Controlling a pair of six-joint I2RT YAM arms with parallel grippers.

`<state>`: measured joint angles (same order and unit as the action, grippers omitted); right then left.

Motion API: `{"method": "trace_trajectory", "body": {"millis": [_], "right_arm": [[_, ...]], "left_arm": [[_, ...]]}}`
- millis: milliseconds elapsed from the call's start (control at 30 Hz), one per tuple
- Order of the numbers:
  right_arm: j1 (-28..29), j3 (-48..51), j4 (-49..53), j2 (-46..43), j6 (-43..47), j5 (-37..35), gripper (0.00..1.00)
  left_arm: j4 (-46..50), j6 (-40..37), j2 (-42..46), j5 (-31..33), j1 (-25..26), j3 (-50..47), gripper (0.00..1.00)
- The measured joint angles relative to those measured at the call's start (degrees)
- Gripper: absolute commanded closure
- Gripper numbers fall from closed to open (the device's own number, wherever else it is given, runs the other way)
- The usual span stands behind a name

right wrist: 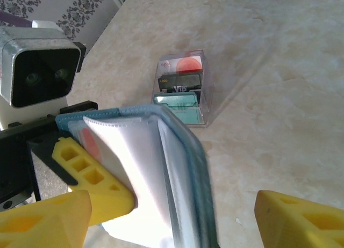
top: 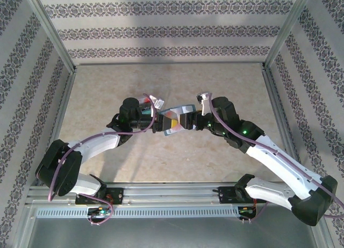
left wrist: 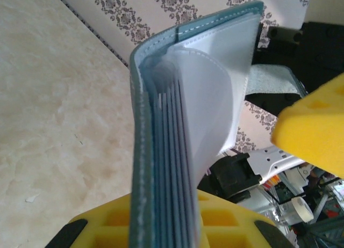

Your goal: Take the credit cards out of the card holder

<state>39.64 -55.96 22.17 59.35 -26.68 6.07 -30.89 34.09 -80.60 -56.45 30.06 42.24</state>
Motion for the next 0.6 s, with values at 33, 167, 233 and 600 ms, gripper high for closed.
{"method": "trace_trajectory", "body": {"millis": [33,167,233,600], "right_arm": [[0.0,0.0,-0.5,0.5,0.0,0.5,0.26],[0.0,0.0,-2.7,2.4,-0.3,3.0,0.29],[0.0,0.0,-3.4,3.1,-0.3,4.2,0.31],[-2.8,2.3,-7.9,3.7,-2.8,9.5,0.72]], "left_arm": [[1.0,-0.7,0.3,-0.4,0.0,0.2,0.86],[3.2,-2.2,1.6,-1.1,0.0,1.0,0.86],[3.3,-2.3,1.8,-1.4,0.0,1.3,0.86],[0.5,0.9,1.8,-2.0,-0.2,1.0,0.65]]}}
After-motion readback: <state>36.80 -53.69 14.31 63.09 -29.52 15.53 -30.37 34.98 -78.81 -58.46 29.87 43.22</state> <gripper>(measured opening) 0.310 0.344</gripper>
